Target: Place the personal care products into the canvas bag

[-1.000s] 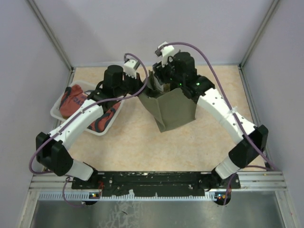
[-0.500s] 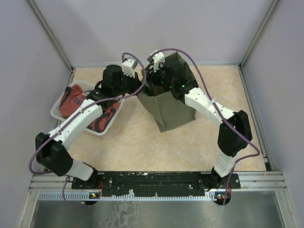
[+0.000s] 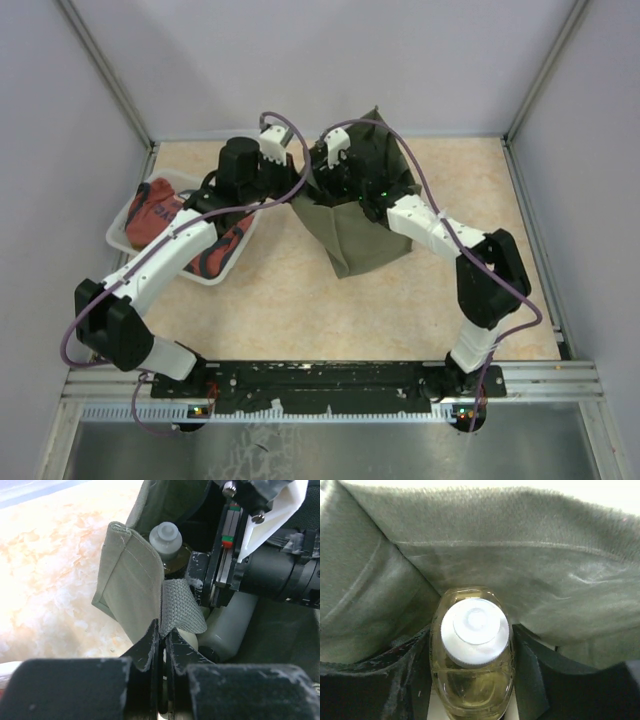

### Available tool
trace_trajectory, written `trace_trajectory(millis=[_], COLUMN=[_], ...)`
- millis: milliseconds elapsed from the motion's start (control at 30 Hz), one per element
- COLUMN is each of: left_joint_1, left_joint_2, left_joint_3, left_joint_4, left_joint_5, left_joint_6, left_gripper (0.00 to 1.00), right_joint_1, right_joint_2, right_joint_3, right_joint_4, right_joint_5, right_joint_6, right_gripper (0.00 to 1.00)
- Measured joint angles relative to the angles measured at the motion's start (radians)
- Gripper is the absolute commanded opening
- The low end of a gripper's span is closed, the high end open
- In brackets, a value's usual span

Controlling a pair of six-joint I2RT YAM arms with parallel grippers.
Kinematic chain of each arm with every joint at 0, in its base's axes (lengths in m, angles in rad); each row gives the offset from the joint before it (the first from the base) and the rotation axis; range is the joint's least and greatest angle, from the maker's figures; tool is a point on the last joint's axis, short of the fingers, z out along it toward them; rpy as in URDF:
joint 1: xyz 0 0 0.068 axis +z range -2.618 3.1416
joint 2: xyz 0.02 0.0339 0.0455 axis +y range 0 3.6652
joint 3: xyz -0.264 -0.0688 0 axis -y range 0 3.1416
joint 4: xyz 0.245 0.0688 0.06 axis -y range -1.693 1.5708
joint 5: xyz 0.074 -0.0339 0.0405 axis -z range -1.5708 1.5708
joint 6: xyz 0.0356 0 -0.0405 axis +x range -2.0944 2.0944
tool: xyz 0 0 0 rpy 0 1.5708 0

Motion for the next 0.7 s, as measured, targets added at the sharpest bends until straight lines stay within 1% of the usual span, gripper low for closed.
trace_trajectory(millis=[67,100,133,167,233,300,333,367,433,700], left_joint_1=[0.0,0.0,0.0,0.0,0.0,0.0,0.001,0.002,0.004,0.005], left_joint_2=[0.0,0.0,0.0,0.0,0.0,0.001,0.001,0.001,0.001,-0.01], left_joint_3=[0.003,0.006,0.009,0.011,0.013,0.019,0.027,0.034,0.049,0.138], left_joint_4=[-0.004,-0.008,-0.011,-0.014,-0.017,-0.015,-0.016,-0.015,-0.016,-0.02], left_joint_5=[0.0,0.0,-0.001,-0.001,-0.001,-0.001,-0.001,-0.002,-0.004,-0.032], left_joint_6=[0.0,0.0,0.0,0.0,0.0,0.0,-0.002,-0.001,0.002,0.01], left_gripper=[0.07,0.11,0.15,0.2,0.41,0.66,0.84,0.98,1.0,1.0], right_joint_1=[0.0,-0.001,-0.001,-0.001,-0.001,-0.001,-0.001,-0.001,-0.001,-0.001], right_joint_2=[0.002,0.002,0.0,-0.004,-0.015,-0.035,-0.052,-0.067,-0.109,-0.314], right_joint_3=[-0.004,-0.004,-0.004,-0.003,-0.003,-0.003,-0.003,-0.003,-0.001,0.03], right_joint_4=[-0.003,-0.003,0.009,0.018,0.012,-0.007,-0.023,-0.035,-0.065,-0.192], right_joint_5=[0.005,0.008,0.012,0.016,0.026,0.034,0.041,0.046,0.065,0.122], right_joint_6=[0.001,0.0,0.003,-0.003,-0.008,-0.011,-0.014,-0.016,-0.018,0.0], right_gripper=[0.8,0.89,0.97,0.99,0.99,0.99,0.99,0.99,0.99,0.99])
